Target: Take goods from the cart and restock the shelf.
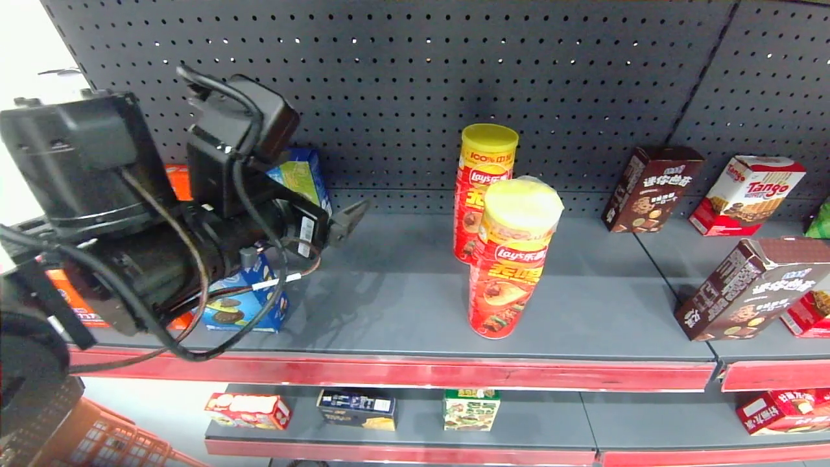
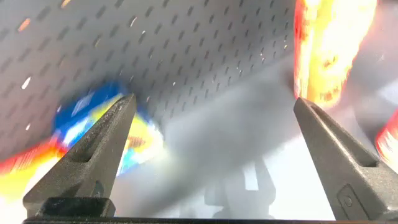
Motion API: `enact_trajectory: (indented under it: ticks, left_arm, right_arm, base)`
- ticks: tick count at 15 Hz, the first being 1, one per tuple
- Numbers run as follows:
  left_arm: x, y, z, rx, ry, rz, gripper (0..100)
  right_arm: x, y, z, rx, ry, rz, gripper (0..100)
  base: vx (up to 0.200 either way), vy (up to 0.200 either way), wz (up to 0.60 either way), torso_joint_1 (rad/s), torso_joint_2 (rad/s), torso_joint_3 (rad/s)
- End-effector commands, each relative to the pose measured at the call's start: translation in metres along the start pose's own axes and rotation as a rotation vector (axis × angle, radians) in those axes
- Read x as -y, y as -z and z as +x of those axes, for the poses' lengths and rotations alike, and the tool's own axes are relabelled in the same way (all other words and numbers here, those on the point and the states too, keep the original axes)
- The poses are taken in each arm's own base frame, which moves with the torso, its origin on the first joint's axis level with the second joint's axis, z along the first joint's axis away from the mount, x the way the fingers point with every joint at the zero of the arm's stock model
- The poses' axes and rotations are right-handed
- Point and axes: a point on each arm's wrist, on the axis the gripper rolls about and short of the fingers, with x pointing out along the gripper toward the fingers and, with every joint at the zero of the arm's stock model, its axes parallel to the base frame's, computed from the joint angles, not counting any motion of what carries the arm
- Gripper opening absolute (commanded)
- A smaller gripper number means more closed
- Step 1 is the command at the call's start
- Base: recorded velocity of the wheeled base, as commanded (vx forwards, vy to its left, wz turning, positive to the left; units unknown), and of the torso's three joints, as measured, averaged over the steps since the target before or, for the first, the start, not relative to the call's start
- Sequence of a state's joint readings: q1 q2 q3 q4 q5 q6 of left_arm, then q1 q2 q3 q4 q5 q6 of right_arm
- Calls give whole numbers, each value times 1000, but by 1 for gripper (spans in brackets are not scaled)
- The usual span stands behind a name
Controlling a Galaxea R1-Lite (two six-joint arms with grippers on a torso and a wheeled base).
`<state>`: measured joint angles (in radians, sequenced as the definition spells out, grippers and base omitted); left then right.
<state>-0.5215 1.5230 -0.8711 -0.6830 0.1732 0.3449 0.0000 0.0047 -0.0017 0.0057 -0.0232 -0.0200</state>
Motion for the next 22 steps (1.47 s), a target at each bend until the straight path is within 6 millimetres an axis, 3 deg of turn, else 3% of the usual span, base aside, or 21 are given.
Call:
enact_trajectory:
  ticks: [1,4,5,6,8,9,10,11,12,15,19,22]
  left_arm:
    - [-6,-3,-26,38,-45,-46,100]
    - [-9,-4,-27,69,-79,-76,100]
    - [-10,0,-36,61,-78,-104,100]
    - [-9,2,-40,57,-74,-114,100]
    - [-9,3,-40,53,-74,-112,100]
    - [-9,3,-40,54,-74,-112,100]
    - [-9,4,-41,48,-73,-112,100]
    - [-9,4,-41,48,-73,-112,100]
    - [-9,3,-43,56,-73,-114,100]
    - [-10,3,-43,57,-77,-114,100]
    - [-14,4,-46,54,-92,-113,100]
    - [-15,4,-46,56,-94,-114,100]
  right_arm:
    - [0,0,0,-2,0,0,100]
    - [-1,-5,-1,21,-37,49,100]
    - [1,-114,0,98,-47,117,100]
    - [1,-157,32,22,-71,187,100]
    - [-3,-182,53,8,-202,149,100]
    - [-8,-188,78,-43,-262,50,100]
    - [-11,-190,91,-69,-290,-1,100]
    - [-11,-190,91,-69,-290,-1,100]
    - [-30,-195,124,-139,-419,-93,100]
    - [-55,-192,157,-199,-514,-113,100]
    - [-81,-188,178,-246,-604,-135,100]
    - [-89,-178,186,-298,-597,-154,100]
  base:
    - [0,0,0,0,0,0]
    - [0,0,0,0,0,0]
    - [0,0,0,0,0,0]
    - [0,0,0,0,0,0]
    - [0,0,0,0,0,0]
    - [0,0,0,0,0,0]
    - [0,0,0,0,0,0]
    - [0,0,0,0,0,0]
    - [0,0,0,0,0,0]
    - [0,0,0,0,0,0]
    - [0,0,0,0,0,0]
    - [0,0,0,0,0,0]
